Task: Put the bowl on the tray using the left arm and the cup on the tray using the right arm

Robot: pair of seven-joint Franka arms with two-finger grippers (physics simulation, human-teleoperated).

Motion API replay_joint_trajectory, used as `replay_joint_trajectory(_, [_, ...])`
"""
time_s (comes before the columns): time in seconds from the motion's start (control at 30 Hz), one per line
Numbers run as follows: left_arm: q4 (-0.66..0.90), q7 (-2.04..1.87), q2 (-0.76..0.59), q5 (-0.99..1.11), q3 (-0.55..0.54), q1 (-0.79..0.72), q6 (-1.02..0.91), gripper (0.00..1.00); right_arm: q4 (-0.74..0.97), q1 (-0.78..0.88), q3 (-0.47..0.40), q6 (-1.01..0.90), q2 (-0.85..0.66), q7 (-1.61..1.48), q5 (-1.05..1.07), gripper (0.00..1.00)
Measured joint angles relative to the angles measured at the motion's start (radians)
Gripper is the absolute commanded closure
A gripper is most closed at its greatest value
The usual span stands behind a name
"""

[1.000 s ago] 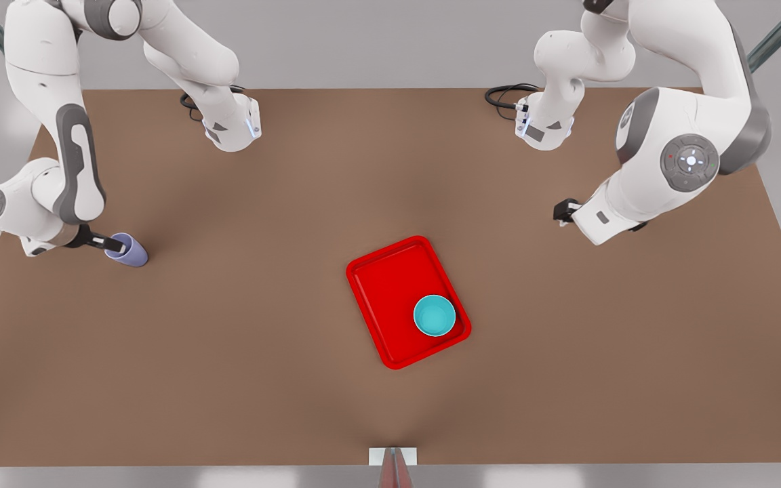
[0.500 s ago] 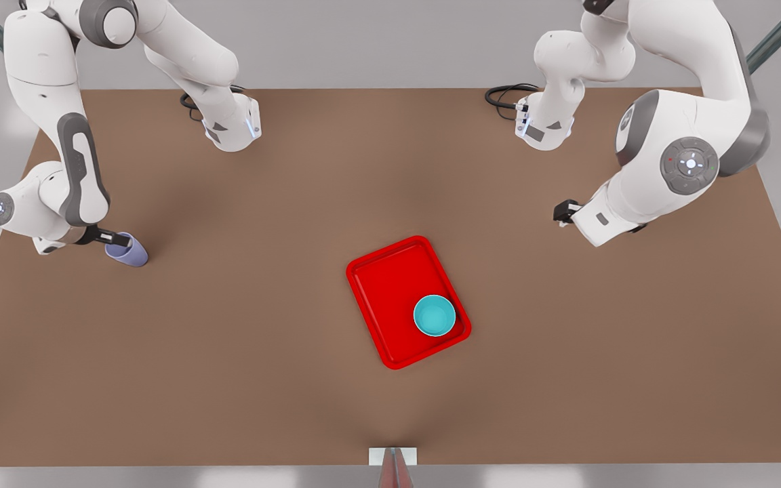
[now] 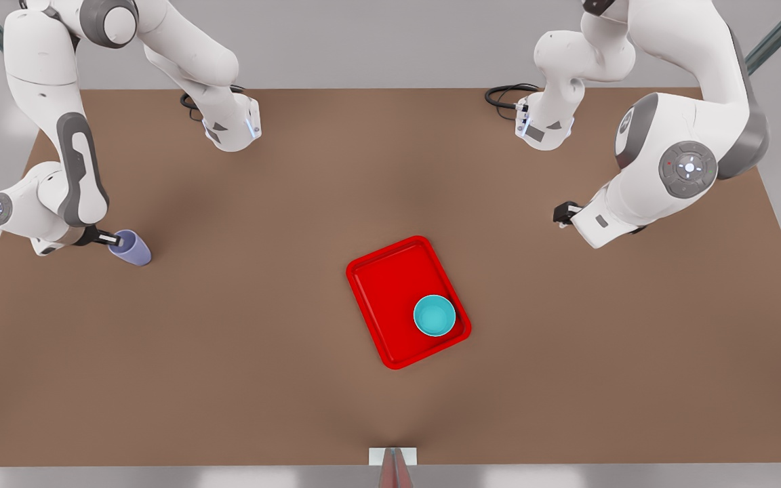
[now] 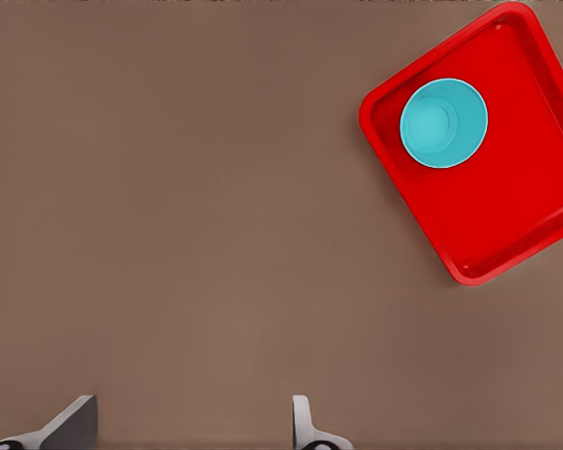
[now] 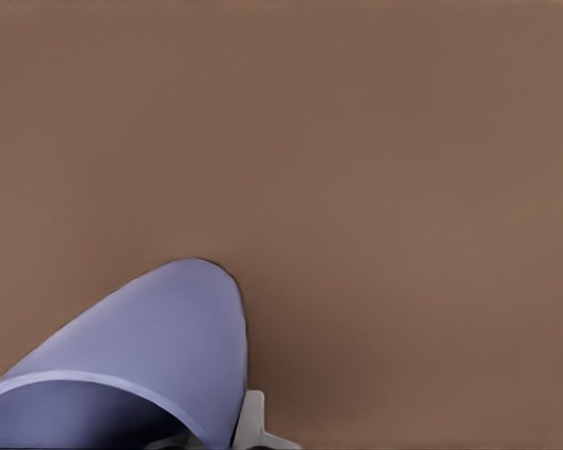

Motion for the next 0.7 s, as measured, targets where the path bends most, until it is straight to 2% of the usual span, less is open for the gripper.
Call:
replay_joint_trajectory(0.17, [0.003, -0.007, 0.009, 0.000, 0.001, -0.002, 0.000, 0.00, 0.019, 0.019, 0.012, -0.063, -0.030, 0.020, 0.005, 0.79])
replay_joint_trajectory(0.3, [0.029, 0.002, 0.031, -0.027, 0.011, 0.001, -0.043, 0.00, 0.056, 0.109, 0.023, -0.170, -0.068, 0.144, 0.007, 0.79])
replay_joint_trajectory(0.5, [0.048, -0.011, 0.123, -0.068, 0.066, 0.011, 0.151, 0.00, 0.118, 0.111, 0.162, -0.239, -0.075, 0.230, 0.034, 0.79])
replay_joint_trajectory(0.57, [0.076, -0.002, 0.161, -0.050, 0.066, 0.009, 0.146, 0.00, 0.137, 0.111, 0.214, -0.276, -0.075, 0.295, 0.073, 0.79])
replay_joint_trajectory(0.7, [0.087, -0.011, 0.140, -0.003, 0.059, -0.001, 0.141, 0.00, 0.171, 0.115, 0.364, -0.291, -0.071, 0.493, 0.073, 0.79])
